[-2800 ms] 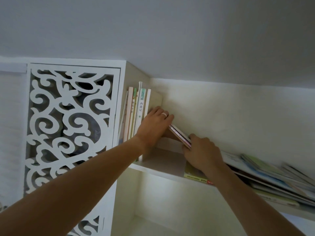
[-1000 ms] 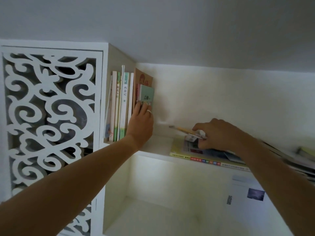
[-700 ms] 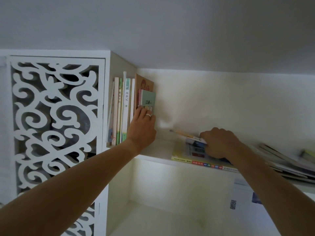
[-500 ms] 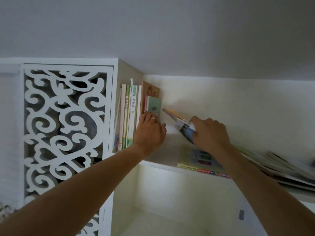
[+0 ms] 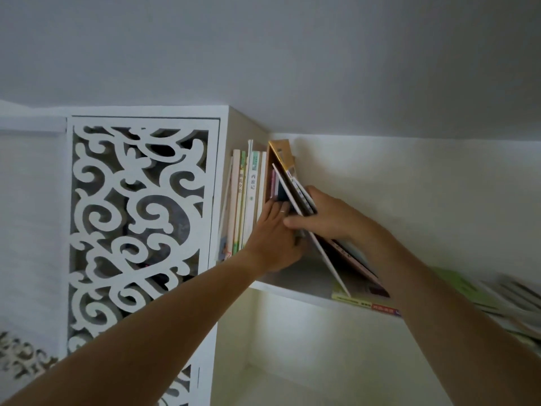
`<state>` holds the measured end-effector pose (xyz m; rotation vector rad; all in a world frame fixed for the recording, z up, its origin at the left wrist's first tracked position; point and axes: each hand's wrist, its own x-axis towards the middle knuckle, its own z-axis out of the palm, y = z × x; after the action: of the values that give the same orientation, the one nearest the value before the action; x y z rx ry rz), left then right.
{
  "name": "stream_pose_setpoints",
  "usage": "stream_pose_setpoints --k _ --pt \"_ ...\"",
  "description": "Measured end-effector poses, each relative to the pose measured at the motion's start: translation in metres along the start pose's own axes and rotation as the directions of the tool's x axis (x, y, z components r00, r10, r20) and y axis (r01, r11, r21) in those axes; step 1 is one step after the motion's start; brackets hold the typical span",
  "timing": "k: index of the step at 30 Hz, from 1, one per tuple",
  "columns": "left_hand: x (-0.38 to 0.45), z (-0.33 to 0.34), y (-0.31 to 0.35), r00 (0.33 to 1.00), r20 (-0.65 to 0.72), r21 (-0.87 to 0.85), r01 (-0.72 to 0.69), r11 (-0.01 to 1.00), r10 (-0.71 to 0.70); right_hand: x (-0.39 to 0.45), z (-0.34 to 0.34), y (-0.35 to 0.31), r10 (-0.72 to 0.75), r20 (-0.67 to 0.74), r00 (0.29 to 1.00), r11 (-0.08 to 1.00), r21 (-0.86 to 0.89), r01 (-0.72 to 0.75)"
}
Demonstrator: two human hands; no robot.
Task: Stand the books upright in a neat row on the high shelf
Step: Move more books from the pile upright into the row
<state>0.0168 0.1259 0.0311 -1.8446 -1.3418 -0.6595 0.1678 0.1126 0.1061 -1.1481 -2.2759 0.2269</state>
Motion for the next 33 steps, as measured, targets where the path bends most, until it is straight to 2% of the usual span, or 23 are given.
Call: stream_pose_setpoints --k 2,4,5,6,8,9,11,14,15,17,20,21,23,24,26,28,30,31,33 --pt "0.002 0.004 0.001 0.999 -0.019 0.087 0.031 0.996 -0.029 -0.015 -0.017 0.015 0.114 0.154 0.982 0.978 -0.19 -0.084" --pt "0.002 0.009 0.003 0.996 -0.082 0.122 0.055 0.991 -0.045 -0.031 -0.025 0.024 0.3 0.241 0.923 0.897 -0.4 -0.187" --pt "0.002 0.01 0.005 0.993 -0.113 0.114 0.057 0.992 -0.044 -0.039 -0.024 0.028 0.352 0.229 0.908 0.853 -0.478 -0.21" --pt "0.002 0.012 0.006 0.987 -0.153 0.11 0.059 0.992 -0.042 -0.045 -0.019 0.034 0.342 0.173 0.924 0.817 -0.541 -0.201" --pt "0.002 0.016 0.008 0.968 -0.244 0.079 0.084 0.993 -0.062 -0.053 -0.009 0.045 0.17 -0.039 0.985 0.778 -0.608 -0.158" --pt "0.002 0.015 0.01 0.954 -0.287 0.035 0.104 0.994 -0.09 -0.055 -0.004 0.05 0.084 -0.14 0.987 0.784 -0.602 -0.152" --pt "0.006 0.018 0.013 0.937 -0.308 -0.08 0.144 0.986 -0.162 -0.056 -0.003 0.057 0.013 -0.252 0.968 0.823 -0.547 -0.154" --pt "0.012 0.016 0.019 0.961 -0.186 -0.134 0.184 0.974 -0.207 -0.052 -0.01 0.056 0.015 -0.409 0.912 0.91 -0.372 -0.182" --pt "0.014 0.014 0.021 0.956 -0.187 -0.187 0.19 0.964 -0.224 -0.05 -0.009 0.052 0.017 -0.463 0.886 0.937 -0.302 -0.176" --pt "0.013 0.007 0.024 0.934 -0.231 -0.407 0.162 0.899 -0.273 -0.047 0.0 0.046 0.007 -0.538 0.843 0.959 -0.237 -0.159" --pt "0.01 -0.001 0.026 0.927 -0.214 -0.675 0.087 0.733 -0.307 -0.043 0.023 0.043 -0.037 -0.604 0.796 0.968 -0.22 -0.122" --pt "0.009 -0.002 0.026 0.926 -0.197 -0.716 0.089 0.693 -0.323 -0.041 0.03 0.041 -0.054 -0.592 0.804 0.977 -0.199 -0.08" --pt "0.009 -0.004 0.025 0.92 -0.127 -0.756 0.152 0.637 -0.371 -0.036 0.043 0.035 -0.099 -0.464 0.88 0.988 -0.153 0.031" --pt "0.01 -0.004 0.025 0.916 -0.098 -0.75 0.189 0.634 -0.389 -0.036 0.047 0.029 -0.12 -0.359 0.925 0.987 -0.141 0.073" --pt "0.011 -0.004 0.025 0.91 -0.116 -0.665 0.226 0.712 -0.397 -0.036 0.046 0.025 -0.117 -0.145 0.983 0.991 -0.085 0.105" --pt "0.012 -0.002 0.023 0.914 -0.12 -0.597 0.245 0.764 -0.387 -0.039 0.039 0.034 -0.031 0.0 1.0 0.998 -0.051 0.031" --pt "0.014 -0.003 0.023 0.916 -0.088 -0.61 0.261 0.748 -0.391 -0.044 0.037 0.043 0.142 0.065 0.988 0.976 -0.174 -0.129" --pt "0.015 -0.002 0.023 0.913 -0.083 -0.622 0.265 0.737 -0.399 -0.045 0.041 0.048 0.223 0.059 0.973 0.945 -0.256 -0.201" --pt "0.015 -0.001 0.022 0.907 -0.125 -0.631 0.24 0.737 -0.402 -0.045 0.05 0.05 0.238 -0.01 0.971 0.92 -0.319 -0.229"
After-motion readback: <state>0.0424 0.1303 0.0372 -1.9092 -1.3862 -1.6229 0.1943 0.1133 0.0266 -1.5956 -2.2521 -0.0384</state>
